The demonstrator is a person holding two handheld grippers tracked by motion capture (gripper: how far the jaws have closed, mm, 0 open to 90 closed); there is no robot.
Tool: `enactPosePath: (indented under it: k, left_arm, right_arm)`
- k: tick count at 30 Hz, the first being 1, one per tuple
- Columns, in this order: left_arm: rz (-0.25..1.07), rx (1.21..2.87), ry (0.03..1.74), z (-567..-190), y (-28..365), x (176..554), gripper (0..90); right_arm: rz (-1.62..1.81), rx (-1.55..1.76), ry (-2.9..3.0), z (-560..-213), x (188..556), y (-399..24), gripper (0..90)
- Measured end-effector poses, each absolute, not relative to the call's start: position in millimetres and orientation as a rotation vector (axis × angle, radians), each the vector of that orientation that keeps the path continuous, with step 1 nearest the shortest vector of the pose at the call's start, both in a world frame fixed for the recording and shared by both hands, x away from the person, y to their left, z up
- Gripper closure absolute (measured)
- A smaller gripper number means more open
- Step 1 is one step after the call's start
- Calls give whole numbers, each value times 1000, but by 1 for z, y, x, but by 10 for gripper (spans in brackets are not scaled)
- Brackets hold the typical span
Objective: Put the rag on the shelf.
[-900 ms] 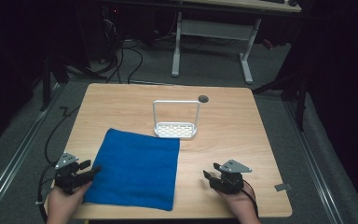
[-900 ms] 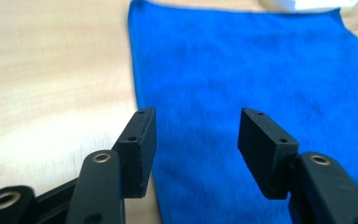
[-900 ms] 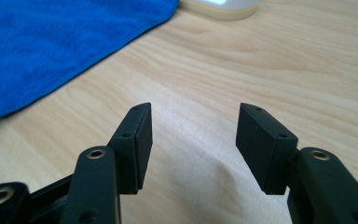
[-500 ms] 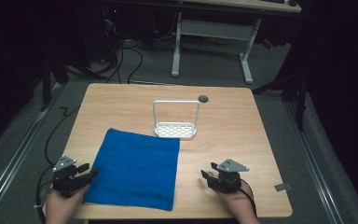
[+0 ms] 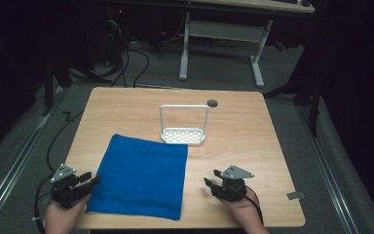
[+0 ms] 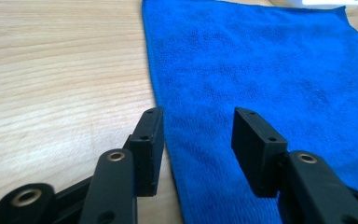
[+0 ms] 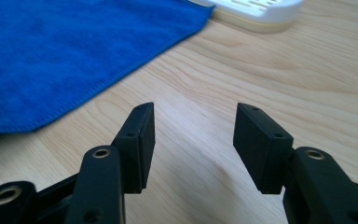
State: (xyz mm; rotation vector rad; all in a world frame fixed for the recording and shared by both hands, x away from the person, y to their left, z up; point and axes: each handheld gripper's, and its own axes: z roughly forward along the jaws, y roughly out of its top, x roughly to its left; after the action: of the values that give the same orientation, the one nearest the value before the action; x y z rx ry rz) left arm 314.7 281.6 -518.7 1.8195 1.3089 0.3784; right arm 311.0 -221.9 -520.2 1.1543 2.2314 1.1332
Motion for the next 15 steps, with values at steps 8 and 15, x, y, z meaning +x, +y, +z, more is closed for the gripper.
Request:
enactPosePath:
  k: [8, 15]
  left_arm:
    - [277, 1786, 1315, -524, 288, 298, 641]
    - [258, 1911, 1252, -529, 268, 290, 650]
  right_arm:
    - [1192, 1045, 2342, -520, 318, -183, 602]
    - [1164, 858, 2491, -524, 317, -143, 816]
